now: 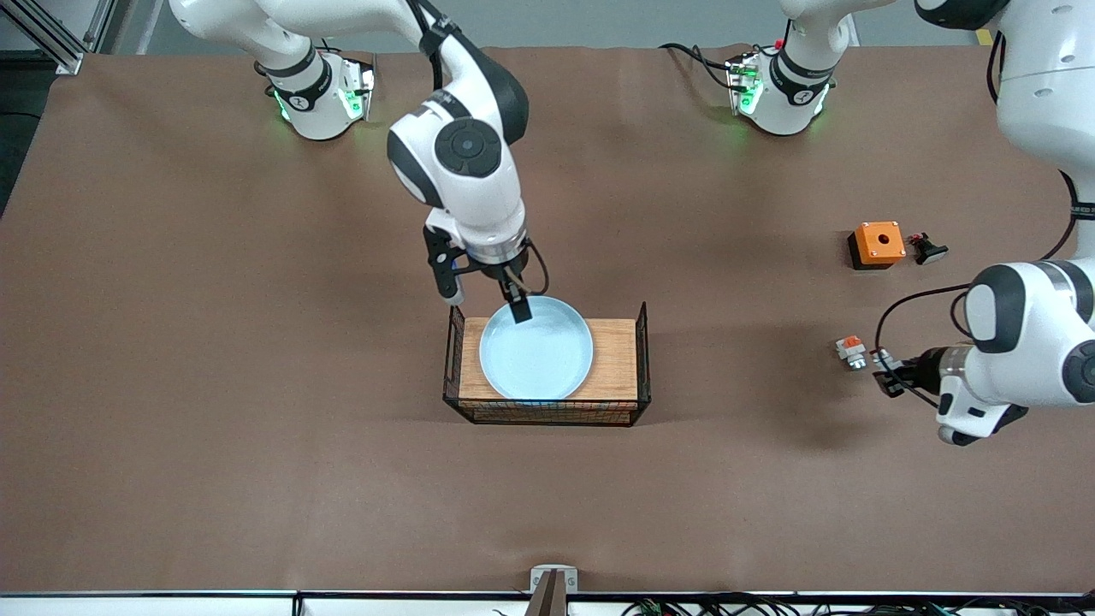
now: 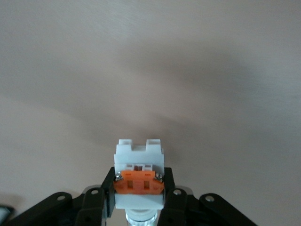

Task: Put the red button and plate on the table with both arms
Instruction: 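Set the button down with the left gripper while the right gripper grasps the plate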

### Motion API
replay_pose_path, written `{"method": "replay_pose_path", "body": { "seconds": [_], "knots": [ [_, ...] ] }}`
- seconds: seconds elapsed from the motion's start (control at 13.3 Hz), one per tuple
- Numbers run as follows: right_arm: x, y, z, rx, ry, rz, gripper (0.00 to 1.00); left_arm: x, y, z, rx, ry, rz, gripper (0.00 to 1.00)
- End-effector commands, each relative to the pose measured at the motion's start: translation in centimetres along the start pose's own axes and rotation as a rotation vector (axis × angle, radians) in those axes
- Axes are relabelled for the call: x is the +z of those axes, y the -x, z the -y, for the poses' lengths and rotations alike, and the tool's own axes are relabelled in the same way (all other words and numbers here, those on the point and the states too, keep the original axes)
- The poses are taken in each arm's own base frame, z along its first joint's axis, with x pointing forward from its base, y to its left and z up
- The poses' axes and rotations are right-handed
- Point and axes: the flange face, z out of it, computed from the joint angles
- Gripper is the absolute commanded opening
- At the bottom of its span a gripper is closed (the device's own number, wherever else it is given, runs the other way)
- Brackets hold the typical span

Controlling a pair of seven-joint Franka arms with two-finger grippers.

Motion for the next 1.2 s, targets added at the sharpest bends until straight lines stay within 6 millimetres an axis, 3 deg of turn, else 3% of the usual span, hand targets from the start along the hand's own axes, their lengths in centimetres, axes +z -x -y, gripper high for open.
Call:
{"method": "replay_pose_path", "body": {
  "seconds": [0.0,0.23,0.38,0.53,0.6,0.68,0.75,0.83,0.9,1.13],
  "knots": [
    [1.1,0.5,0.4,0.024,0.012,0.012,0.98,0.7,-0.6,3.2,0.121,-0.006,-0.001,0.01],
    [2.5,0.7,0.6,0.023,0.025,0.008,0.98,3.7,-1.0,6.7,0.189,-0.004,-0.004,0.04],
    [3.2,1.2,0.6,0.019,0.031,0.007,0.98,5.9,-0.6,6.9,0.218,0.007,-0.039,0.06],
    [3.6,1.3,0.9,0.019,0.030,0.007,0.97,7.1,-0.6,6.8,0.219,0.012,-0.046,0.17],
    [3.6,1.4,1.0,0.018,0.026,0.010,0.96,7.1,-0.7,6.8,0.219,0.013,-0.046,0.29],
    [3.5,1.5,1.1,0.018,0.023,0.011,0.94,7.0,-0.7,6.7,0.218,0.014,-0.047,0.59],
    [3.8,1.6,1.1,0.016,0.026,0.010,0.89,6.7,-0.7,6.8,0.210,0.014,-0.051,0.79],
    [3.8,1.6,1.2,0.016,0.025,0.011,0.85,6.4,-0.6,6.7,0.219,0.013,-0.052,0.92],
    [3.9,1.7,1.1,0.015,0.026,0.010,0.79,5.5,-0.5,6.5,0.221,0.010,-0.062,0.99],
    [4.4,2.1,1.1,0.007,0.021,0.010,0.71,0.6,0.6,6.1,0.236,-0.003,-0.079,0.99]
  ]
}}
